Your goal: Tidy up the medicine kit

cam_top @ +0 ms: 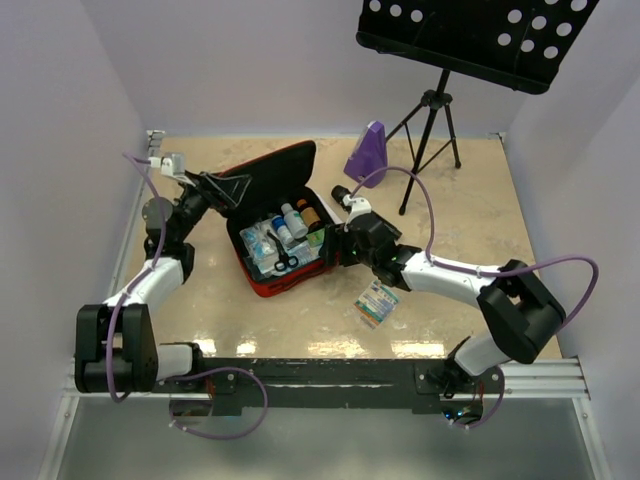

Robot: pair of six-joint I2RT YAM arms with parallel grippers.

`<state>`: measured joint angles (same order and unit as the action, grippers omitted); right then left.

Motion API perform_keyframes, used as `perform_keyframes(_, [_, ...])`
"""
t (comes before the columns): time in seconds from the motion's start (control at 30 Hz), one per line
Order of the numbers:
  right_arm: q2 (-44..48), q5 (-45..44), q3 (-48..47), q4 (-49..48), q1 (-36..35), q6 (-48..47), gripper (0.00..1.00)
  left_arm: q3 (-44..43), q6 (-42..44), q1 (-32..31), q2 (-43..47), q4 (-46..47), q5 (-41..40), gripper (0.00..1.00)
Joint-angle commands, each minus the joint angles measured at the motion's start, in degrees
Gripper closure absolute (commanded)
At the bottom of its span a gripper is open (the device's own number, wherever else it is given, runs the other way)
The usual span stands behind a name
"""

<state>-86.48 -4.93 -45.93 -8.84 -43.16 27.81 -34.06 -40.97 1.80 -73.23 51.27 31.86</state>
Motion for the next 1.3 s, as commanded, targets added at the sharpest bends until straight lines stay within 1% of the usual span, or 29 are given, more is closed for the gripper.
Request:
perform_keyframes(0.0, [1.31,0.01,0.93,-1.53,-0.61,-1.01,0.28,-1.87,4.93,-1.01,-0.59,-2.82,-2.06,0.2])
perform_keyframes(0.1, [1.48,-0.34,0.93,-1.36,-0.61,-0.83,0.28,-4.16,5.37,-1.01,-2.79,-4.77,-2.85,0.2])
perform_keyframes(0.27, [2.45,-0.52,1.2,-1.18,-0.7,-1.0,0.28,-9.78,8.53,-1.28,-3.58,-8.89,-4.52,0.2])
perform_keyframes(0.37, [2.02,-0.96,1.2,-1.0,-0.7,-1.18,0.28,-12.51,10.56,-1.28,-3.41,-11.53,-5.75,0.25])
perform_keyframes(0.53, [1.84,-0.34,2.07,-1.35,-0.7,-0.92,0.28,-13.31,10.91,-1.28,-2.79,-10.14,-4.0,0.32])
perform_keyframes(0.57, [1.84,-0.34,2.16,-1.44,-0.7,-1.01,0.28,-13.57,10.83,-1.28,-3.14,-9.87,-2.95,0.35])
perform_keyframes(0.63, [2.01,-0.52,2.16,-1.27,-0.7,-0.74,0.29,-14.27,10.12,-1.28,-4.2,-9.69,-0.67,0.44])
perform_keyframes(0.7, [2.54,-0.7,2.42,-1.44,-0.7,-0.31,0.29,-14.19,9.77,-1.28,-4.64,-9.52,0.57,0.6])
perform_keyframes(0.73, [3.06,-0.61,2.51,-1.53,-0.7,-0.22,0.29,-13.93,9.68,-2.76,-4.73,-9.43,0.92,0.64])
perform_keyframes(0.77, [3.5,-0.7,2.69,-1.53,-0.79,-0.04,0.29,-13.66,9.59,-2.86,-4.47,-9.43,1.19,0.69])
perform_keyframes(0.87, [4.38,-0.35,2.95,-1.36,-0.79,-0.04,0.29,-12.35,8.98,-3.03,-2.8,-9.52,1.54,0.79])
perform_keyframes(0.9, [4.65,-0.43,2.95,-1.27,-0.79,-0.04,0.29,-11.65,8.8,-3.12,-1.66,-9.43,1.54,0.81])
perform_keyframes(0.97, [5.26,-0.26,3.04,-1.18,-0.79,0.05,0.29,-9.89,9.67,-3.91,0.88,-10.21,1.72,0.83])
perform_keyframes(1.03, [6.05,0.09,2.87,-1.09,-0.79,0.13,0.29,-8.48,12.57,-5.83,4.31,-13.11,0.67,0.83])
perform_keyframes(1.17, [9.39,0.97,0.77,-1.27,-0.88,2.59,0.24,-6.28,19.69,-11.28,11.08,-22.85,-2.58,0.83])
perform_keyframes(1.27, [11.67,1.59,-3.01,-1.53,-0.79,6.54,0.19,-2.17,19.44,-12.87,15.47,-24.98,-3.55,0.83])
